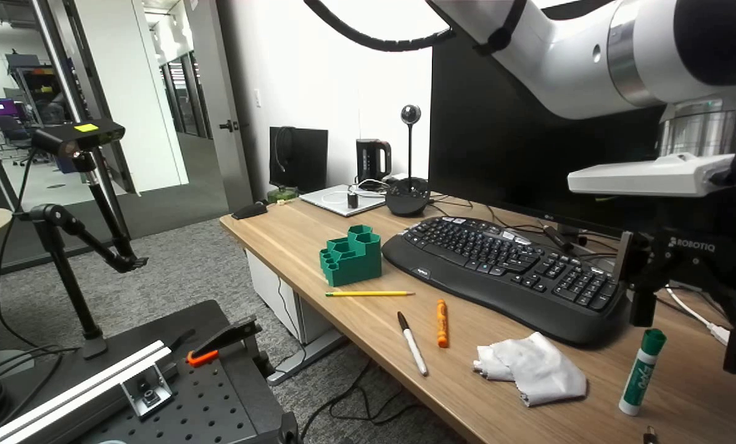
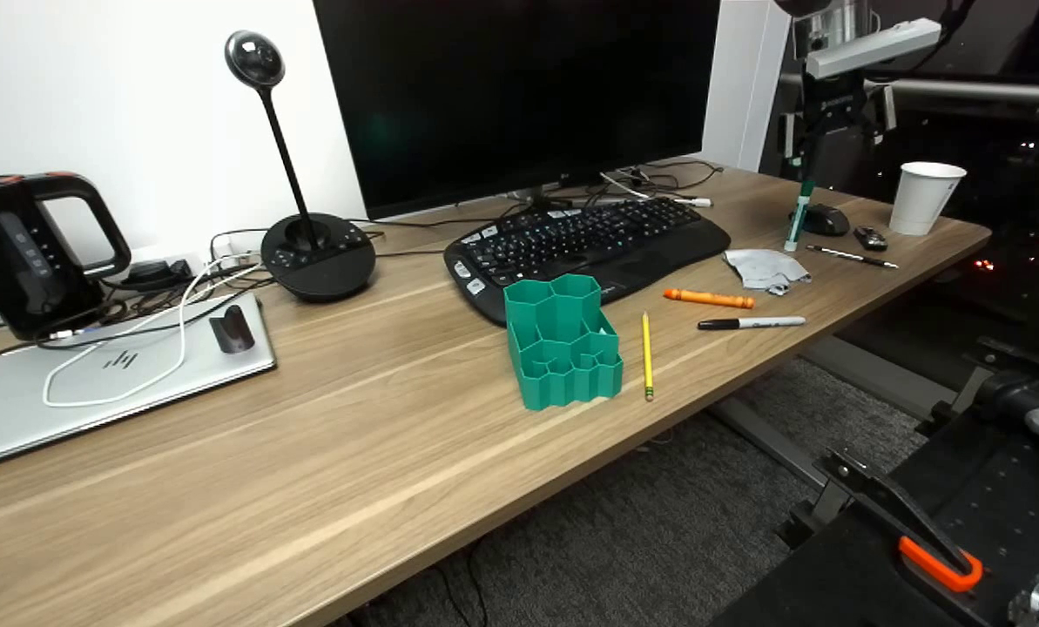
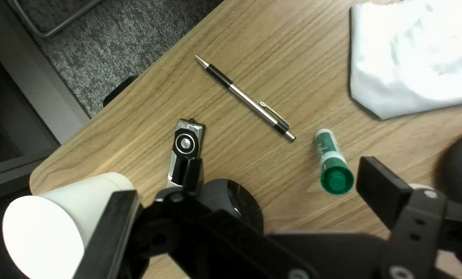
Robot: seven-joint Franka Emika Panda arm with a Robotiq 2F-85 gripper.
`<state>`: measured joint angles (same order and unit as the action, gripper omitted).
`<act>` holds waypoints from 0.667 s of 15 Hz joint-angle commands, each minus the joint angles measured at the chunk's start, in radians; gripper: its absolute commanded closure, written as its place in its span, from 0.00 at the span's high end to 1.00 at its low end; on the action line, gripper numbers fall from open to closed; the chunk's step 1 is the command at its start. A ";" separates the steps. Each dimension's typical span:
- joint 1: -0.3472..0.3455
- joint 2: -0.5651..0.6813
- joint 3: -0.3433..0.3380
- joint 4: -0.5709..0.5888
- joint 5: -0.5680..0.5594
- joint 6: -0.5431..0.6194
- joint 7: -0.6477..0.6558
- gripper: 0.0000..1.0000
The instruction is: Put the marker inside the stationery holder
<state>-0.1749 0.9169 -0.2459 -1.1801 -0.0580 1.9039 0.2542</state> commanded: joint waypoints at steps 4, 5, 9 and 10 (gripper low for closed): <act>0.009 0.066 0.012 0.088 -0.035 -0.034 0.004 1.00; 0.012 0.070 0.013 0.091 -0.036 -0.036 0.004 1.00; 0.025 0.076 0.017 0.086 -0.040 -0.029 0.000 0.65; 0.027 0.077 0.018 0.088 -0.040 -0.031 0.000 0.56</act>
<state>-0.1462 0.9782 -0.2399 -1.1304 -0.0814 1.9039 0.2541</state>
